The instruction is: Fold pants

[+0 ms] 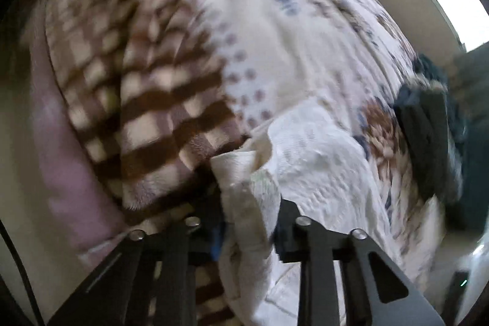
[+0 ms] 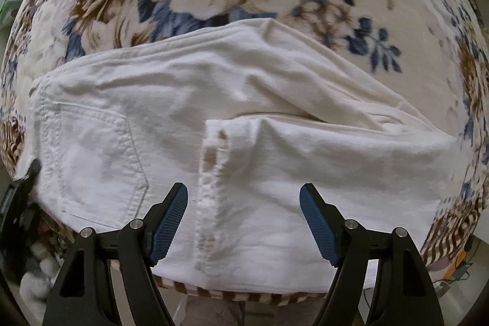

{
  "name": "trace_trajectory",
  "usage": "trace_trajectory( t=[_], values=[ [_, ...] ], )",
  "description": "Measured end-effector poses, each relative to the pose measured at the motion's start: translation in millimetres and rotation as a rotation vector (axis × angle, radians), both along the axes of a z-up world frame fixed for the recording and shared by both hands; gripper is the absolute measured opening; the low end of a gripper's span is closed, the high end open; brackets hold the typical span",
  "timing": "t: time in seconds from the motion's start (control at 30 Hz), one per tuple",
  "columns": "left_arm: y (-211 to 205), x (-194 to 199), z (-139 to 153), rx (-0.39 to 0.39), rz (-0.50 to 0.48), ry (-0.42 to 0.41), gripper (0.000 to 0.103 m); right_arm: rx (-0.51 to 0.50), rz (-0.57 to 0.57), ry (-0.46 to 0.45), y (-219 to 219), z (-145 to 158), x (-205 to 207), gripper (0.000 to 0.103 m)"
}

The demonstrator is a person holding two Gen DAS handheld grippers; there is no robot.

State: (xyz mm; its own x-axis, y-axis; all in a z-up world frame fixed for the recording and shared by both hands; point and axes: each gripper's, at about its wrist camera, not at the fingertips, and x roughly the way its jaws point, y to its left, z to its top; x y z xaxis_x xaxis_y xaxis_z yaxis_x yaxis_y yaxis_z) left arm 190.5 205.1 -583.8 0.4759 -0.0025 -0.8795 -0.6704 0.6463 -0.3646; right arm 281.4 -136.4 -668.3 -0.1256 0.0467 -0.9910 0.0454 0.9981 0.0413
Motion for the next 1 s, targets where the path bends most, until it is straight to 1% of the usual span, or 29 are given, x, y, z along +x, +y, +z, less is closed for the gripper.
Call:
trace_trajectory(
  t=[0.07,0.13,0.17,0.27,0.33,0.37,0.43,0.47,0.5,0.53,0.6,0.63,0.67,0.73,0.77,0.8,0.83,0.9,0.93,0.97,1.0],
  values=[
    [-18,2,24,0.096,-0.040,0.002,0.018,-0.005,-0.021,-0.014,-14,6,-6,0.078],
    [-34,6,43,0.160,-0.073,-0.016,0.017,-0.005,-0.042,-0.032,-28,12,-11,0.078],
    [-43,8,54,0.192,-0.100,-0.028,0.017,-0.008,-0.053,-0.043,-37,15,-15,0.078],
    [-66,9,79,0.255,-0.157,-0.062,0.017,-0.021,-0.078,-0.052,-63,21,-23,0.078],
    [-80,9,93,0.286,-0.190,-0.082,0.017,-0.021,-0.111,-0.061,-88,26,-30,0.078],
    [-90,8,100,0.313,-0.212,-0.078,0.017,-0.023,-0.122,-0.069,-98,29,-33,0.078],
    [-108,8,110,0.334,-0.254,-0.060,0.017,-0.034,-0.144,-0.087,-125,34,-39,0.078],
    [-120,7,117,0.340,-0.280,-0.060,0.017,-0.043,-0.154,-0.090,-138,36,-43,0.078],
    [-130,7,122,0.349,-0.302,-0.065,0.017,-0.073,-0.160,-0.088,-153,37,-48,0.078],
    [-147,6,129,0.369,-0.342,-0.074,0.017,-0.087,-0.165,-0.091,-163,39,-49,0.078],
    [-171,2,138,0.390,-0.394,-0.089,0.017,-0.103,-0.182,-0.092,-189,40,-58,0.078],
    [-186,0,142,0.403,-0.427,-0.095,0.017,-0.107,-0.190,-0.095,-194,38,-60,0.078],
    [-207,-2,147,0.418,-0.469,-0.104,0.016,-0.106,-0.203,-0.102,-210,41,-66,0.078],
    [-232,-5,149,0.417,-0.518,-0.111,0.016,-0.111,-0.223,-0.108,-232,41,-71,0.078],
    [-251,-7,150,0.406,-0.553,-0.114,0.016,-0.112,-0.237,-0.110,-242,41,-72,0.078],
    [-267,-8,150,0.408,-0.584,-0.114,0.016,-0.108,-0.264,-0.115,-264,43,-81,0.078],
    [-291,-10,149,0.412,-0.633,-0.118,0.016,-0.102,-0.289,-0.119,-275,43,-87,0.078],
    [-321,-12,144,0.404,-0.691,-0.115,0.016,-0.014,-0.377,-0.141,-311,43,-104,0.078],
    [-339,-12,139,0.401,-0.728,-0.106,0.016,0.009,-0.419,-0.143,-328,43,-115,0.078],
    [-358,-11,131,0.394,-0.768,-0.095,0.016,-0.003,-0.450,-0.135,-349,40,-125,0.078],
    [-378,-10,122,0.395,-0.810,-0.078,0.016,-0.043,-0.470,-0.120,-367,36,-135,0.078]
  ],
)
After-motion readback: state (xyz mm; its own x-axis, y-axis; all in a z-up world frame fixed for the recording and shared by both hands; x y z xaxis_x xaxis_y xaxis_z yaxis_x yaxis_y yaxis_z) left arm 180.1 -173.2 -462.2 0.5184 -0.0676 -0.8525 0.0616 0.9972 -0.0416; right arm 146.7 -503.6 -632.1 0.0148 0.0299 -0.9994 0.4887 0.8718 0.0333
